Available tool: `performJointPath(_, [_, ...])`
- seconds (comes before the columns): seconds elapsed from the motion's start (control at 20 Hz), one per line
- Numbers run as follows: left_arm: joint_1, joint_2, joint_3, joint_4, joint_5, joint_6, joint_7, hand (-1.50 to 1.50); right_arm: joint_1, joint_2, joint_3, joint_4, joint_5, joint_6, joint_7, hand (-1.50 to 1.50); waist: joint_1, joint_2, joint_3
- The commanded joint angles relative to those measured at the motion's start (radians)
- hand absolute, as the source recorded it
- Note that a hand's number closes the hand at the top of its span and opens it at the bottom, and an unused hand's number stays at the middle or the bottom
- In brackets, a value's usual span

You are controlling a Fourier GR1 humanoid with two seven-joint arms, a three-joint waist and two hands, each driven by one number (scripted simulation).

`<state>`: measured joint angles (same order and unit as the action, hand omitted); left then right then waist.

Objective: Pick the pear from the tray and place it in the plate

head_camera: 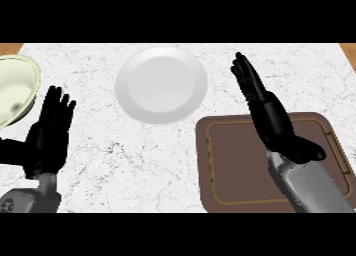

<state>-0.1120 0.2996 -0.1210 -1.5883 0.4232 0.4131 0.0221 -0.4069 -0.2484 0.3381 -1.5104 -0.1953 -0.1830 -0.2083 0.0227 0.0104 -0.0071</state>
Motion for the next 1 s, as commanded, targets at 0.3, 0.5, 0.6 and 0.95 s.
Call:
performJointPath(0.3, [0.057, 0.124, -0.049, 0.078, -0.103, -0.107, -0.036, 0.00, -0.009, -0.231, 0.013, 0.176, 0.562, -0.359, -0.033, 1.50, -0.120, -0.040, -0.040])
performJointPath(0.5, [0.093, 0.146, -0.091, 0.114, -0.133, -0.174, -0.083, 0.00, 0.091, -0.009, -0.008, 0.145, 0.697, -0.785, -0.224, -1.50, -0.062, -0.008, 0.008])
performJointPath(0.6, [0.094, 0.142, -0.094, 0.128, -0.144, -0.184, -0.119, 0.00, 0.142, 0.030, 0.014, 0.189, 0.779, -0.917, -0.315, -1.50, -0.043, -0.004, 0.008])
performJointPath(0.95, [0.071, 0.137, -0.071, 0.198, -0.132, -0.238, -0.164, 0.00, 0.365, 0.185, 0.028, 0.252, 0.975, -1.254, -0.416, -1.50, -0.045, -0.010, 0.007])
